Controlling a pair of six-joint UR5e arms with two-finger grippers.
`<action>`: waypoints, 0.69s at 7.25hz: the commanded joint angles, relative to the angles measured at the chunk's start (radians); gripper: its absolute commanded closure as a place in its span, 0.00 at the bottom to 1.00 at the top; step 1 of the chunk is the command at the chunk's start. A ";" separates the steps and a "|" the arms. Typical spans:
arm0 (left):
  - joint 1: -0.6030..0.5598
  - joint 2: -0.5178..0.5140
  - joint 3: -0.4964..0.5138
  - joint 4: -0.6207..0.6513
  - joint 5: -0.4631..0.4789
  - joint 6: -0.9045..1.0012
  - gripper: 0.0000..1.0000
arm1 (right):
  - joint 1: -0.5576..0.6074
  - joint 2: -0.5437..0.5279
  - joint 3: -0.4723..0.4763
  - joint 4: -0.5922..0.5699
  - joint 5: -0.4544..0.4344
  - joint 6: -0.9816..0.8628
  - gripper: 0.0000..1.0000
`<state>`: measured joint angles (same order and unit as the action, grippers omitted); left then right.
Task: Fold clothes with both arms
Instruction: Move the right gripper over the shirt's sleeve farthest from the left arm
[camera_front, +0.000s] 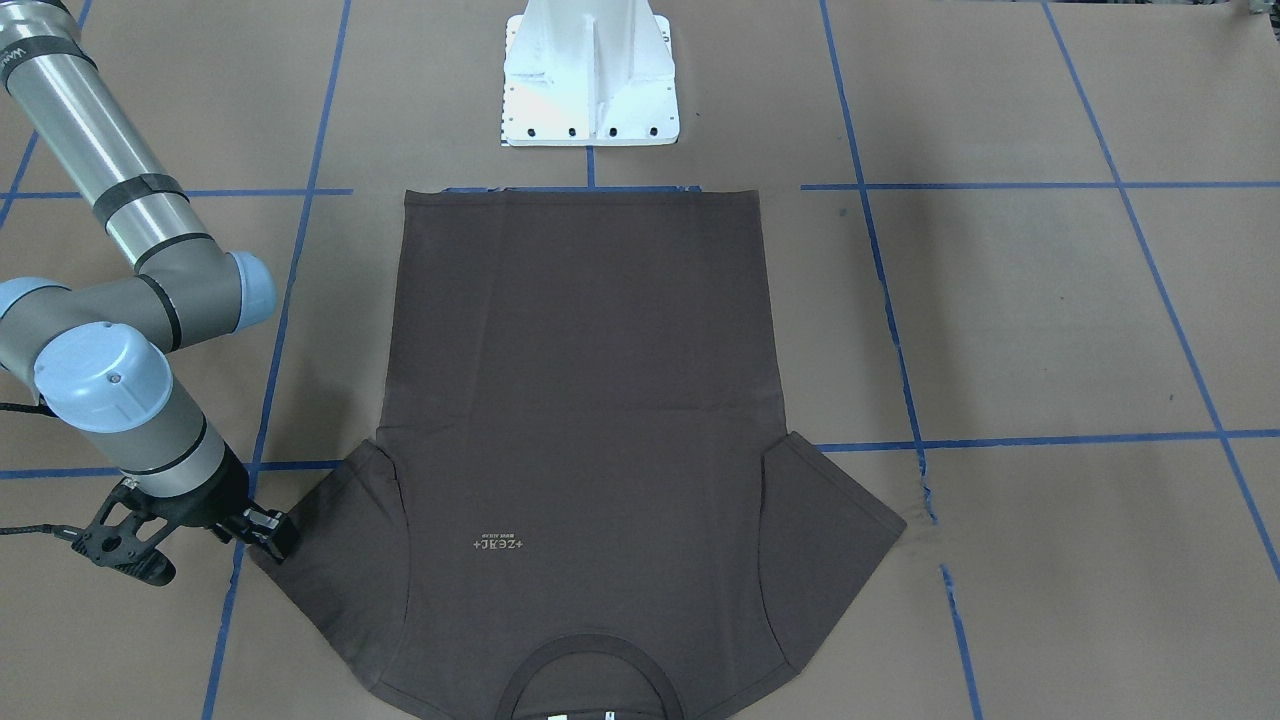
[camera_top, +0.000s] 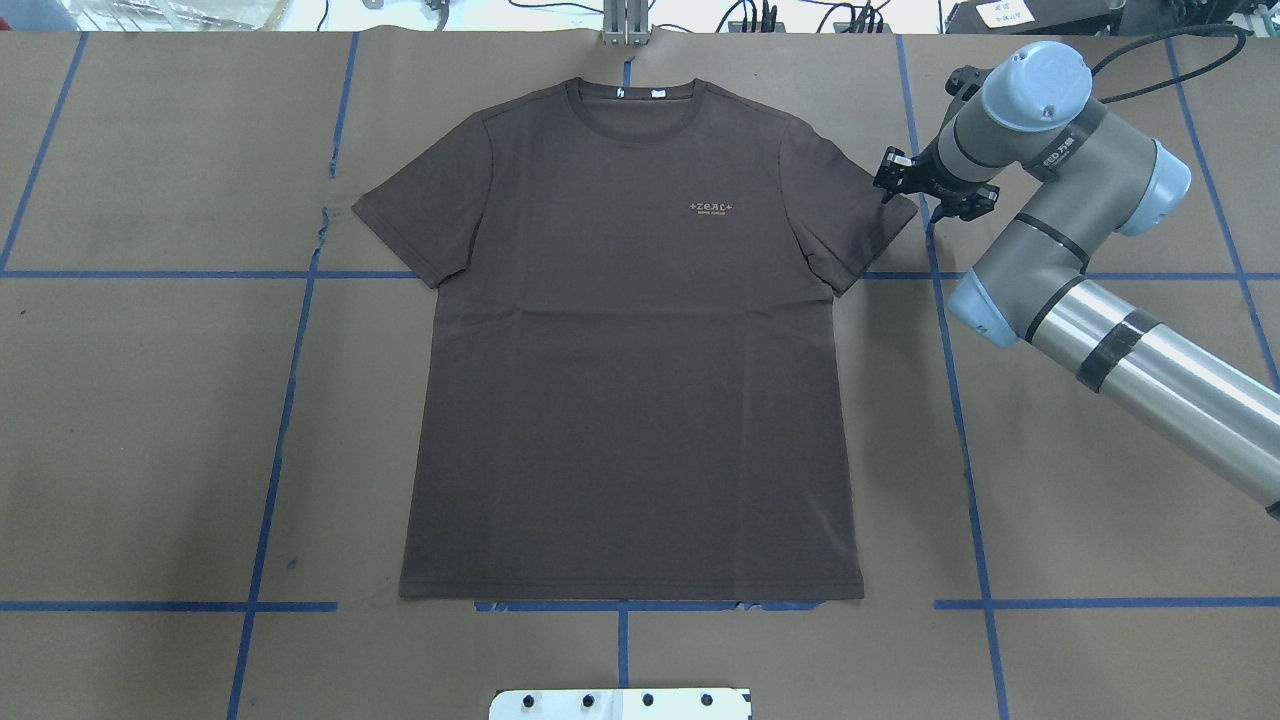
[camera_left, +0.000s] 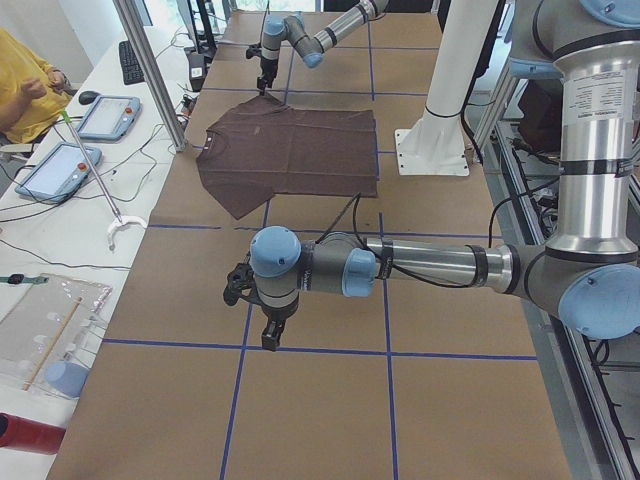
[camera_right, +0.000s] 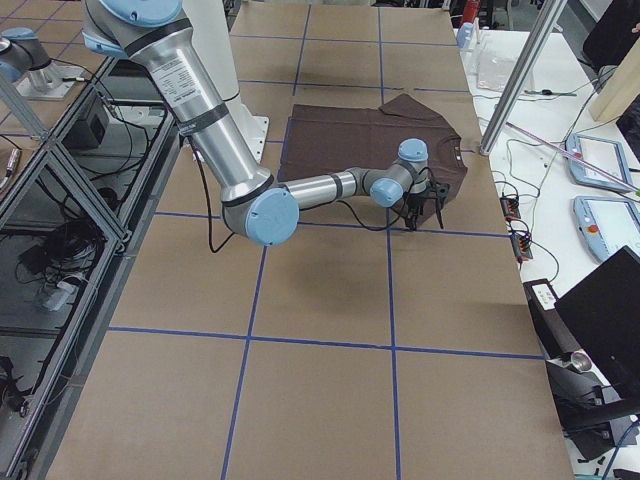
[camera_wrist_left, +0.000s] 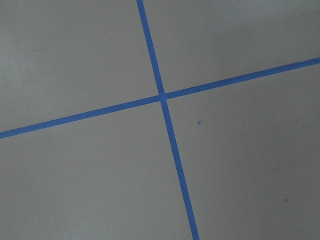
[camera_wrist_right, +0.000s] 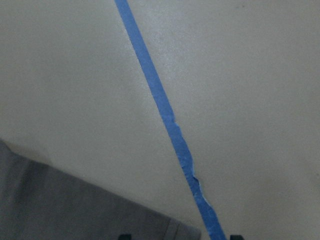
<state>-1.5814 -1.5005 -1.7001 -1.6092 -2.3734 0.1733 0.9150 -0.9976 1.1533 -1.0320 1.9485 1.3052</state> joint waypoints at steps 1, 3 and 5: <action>0.000 0.005 -0.001 0.000 -0.001 0.000 0.00 | -0.001 0.000 -0.010 0.000 -0.002 -0.003 0.48; 0.000 0.008 -0.003 -0.002 -0.018 0.000 0.00 | -0.001 0.000 -0.020 0.001 -0.009 -0.006 0.61; 0.000 0.008 -0.003 -0.002 -0.018 0.000 0.00 | -0.002 0.004 -0.020 0.000 -0.010 -0.007 0.87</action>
<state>-1.5815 -1.4929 -1.7026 -1.6106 -2.3895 0.1733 0.9136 -0.9957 1.1351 -1.0316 1.9398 1.2993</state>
